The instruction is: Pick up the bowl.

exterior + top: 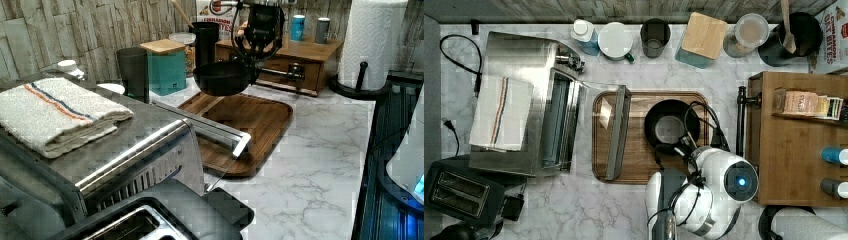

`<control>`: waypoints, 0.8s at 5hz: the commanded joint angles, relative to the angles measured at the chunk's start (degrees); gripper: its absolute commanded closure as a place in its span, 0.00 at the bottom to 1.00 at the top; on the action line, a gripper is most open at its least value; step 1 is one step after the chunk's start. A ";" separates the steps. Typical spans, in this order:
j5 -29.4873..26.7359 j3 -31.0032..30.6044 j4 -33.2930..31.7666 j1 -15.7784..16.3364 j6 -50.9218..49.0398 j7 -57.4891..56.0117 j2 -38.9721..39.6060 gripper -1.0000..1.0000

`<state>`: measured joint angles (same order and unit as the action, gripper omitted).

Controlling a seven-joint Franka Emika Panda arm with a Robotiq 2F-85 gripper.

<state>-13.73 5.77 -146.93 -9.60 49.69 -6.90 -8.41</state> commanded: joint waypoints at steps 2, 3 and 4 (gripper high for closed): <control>10.14 -3.27 35.46 7.23 -23.61 -21.81 5.57 1.00; 11.05 -4.12 37.65 7.02 -24.64 -24.13 4.75 1.00; 9.22 -3.32 37.28 6.99 -26.95 -28.92 3.30 1.00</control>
<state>-5.38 2.70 -115.49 -1.58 25.82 -29.49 -0.40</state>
